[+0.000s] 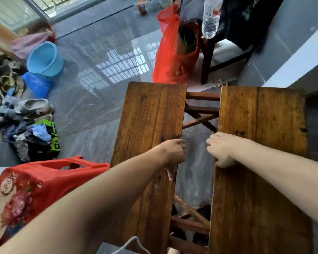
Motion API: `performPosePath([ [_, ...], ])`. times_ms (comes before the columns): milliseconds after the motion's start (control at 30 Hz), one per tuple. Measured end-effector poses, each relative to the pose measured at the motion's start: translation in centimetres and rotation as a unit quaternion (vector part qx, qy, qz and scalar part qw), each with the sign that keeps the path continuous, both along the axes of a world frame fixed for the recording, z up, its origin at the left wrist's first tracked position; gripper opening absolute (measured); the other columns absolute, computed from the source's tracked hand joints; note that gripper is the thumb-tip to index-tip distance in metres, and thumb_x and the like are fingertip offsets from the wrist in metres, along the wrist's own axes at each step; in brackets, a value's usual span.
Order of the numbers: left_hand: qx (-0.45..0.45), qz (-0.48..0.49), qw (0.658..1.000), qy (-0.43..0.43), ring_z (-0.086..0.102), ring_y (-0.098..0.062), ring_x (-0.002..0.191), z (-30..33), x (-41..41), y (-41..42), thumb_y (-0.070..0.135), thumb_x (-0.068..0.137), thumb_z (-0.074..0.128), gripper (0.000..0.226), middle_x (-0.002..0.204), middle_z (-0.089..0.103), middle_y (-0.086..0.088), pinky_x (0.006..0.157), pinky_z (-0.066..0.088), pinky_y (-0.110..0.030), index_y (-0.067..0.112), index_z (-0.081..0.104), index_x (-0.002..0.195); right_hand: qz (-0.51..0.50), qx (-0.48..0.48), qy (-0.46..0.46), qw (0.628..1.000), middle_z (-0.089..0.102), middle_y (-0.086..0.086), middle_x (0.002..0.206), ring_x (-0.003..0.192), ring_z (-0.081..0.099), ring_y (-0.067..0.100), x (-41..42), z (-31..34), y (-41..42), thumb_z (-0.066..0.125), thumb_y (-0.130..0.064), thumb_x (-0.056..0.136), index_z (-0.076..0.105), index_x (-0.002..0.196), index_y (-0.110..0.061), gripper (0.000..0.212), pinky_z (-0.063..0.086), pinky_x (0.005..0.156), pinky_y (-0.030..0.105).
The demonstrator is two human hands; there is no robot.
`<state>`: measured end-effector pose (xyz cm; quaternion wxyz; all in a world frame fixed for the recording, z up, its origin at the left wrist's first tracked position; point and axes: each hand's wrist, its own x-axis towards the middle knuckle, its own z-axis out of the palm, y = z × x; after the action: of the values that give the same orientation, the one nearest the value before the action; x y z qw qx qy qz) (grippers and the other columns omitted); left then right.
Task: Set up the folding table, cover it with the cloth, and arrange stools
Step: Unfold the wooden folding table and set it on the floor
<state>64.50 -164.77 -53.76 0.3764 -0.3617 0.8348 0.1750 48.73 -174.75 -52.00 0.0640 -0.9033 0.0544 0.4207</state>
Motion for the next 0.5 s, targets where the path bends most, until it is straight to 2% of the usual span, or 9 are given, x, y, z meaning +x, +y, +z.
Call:
performPosePath([
  [167, 0.000, 0.002, 1.000, -0.003, 0.032, -0.022, 0.140, -0.2, 0.1, 0.4, 0.075, 0.073, 0.060, 0.080, 0.140, 0.053, 0.002, 0.121, 0.007, -0.044, 0.021, 0.057, 0.132, -0.012, -0.006, 0.005, 1.000, 0.053, 0.008, 0.124, 0.116, 0.047, 0.025, 0.4, -0.5, 0.2, 0.051, -0.052, 0.088, 0.058, 0.128, -0.016, 0.054, 0.038, 0.101, 0.038],
  [267, -0.007, 0.025, 1.000, -0.002, 0.027, -0.022, 0.143, -0.2, -0.2, 0.7, 0.070, 0.073, 0.064, 0.081, 0.146, 0.046, 0.000, 0.122, 0.003, -0.045, 0.021, 0.054, 0.136, -0.029, -0.009, 0.001, 1.000, 0.052, 0.008, 0.126, 0.119, 0.046, 0.025, 0.0, -0.4, 0.7, 0.052, -0.051, 0.088, 0.057, 0.129, -0.016, 0.054, 0.035, 0.105, 0.039],
  [400, -0.029, 0.077, 0.996, 0.020, 0.014, -0.023, 0.148, 0.2, 0.0, 2.0, 0.064, 0.076, 0.066, 0.082, 0.156, 0.030, -0.002, 0.121, 0.000, -0.048, 0.023, 0.043, 0.144, -0.057, -0.027, -0.038, 0.997, 0.046, 0.011, 0.135, 0.128, 0.040, 0.028, -1.0, 0.0, 1.5, 0.052, -0.043, 0.089, 0.055, 0.130, -0.015, 0.049, 0.027, 0.114, 0.041],
  [500, -0.050, 0.149, 0.985, 0.069, -0.002, -0.022, 0.150, 0.6, 0.8, 3.5, 0.050, 0.081, 0.068, 0.073, 0.162, 0.010, -0.004, 0.117, -0.006, -0.045, 0.027, 0.040, 0.144, -0.099, -0.045, -0.091, 0.990, 0.036, 0.014, 0.146, 0.136, 0.032, 0.030, -2.1, 0.2, 2.8, 0.054, -0.032, 0.090, 0.052, 0.131, -0.017, 0.043, 0.027, 0.116, 0.043],
])
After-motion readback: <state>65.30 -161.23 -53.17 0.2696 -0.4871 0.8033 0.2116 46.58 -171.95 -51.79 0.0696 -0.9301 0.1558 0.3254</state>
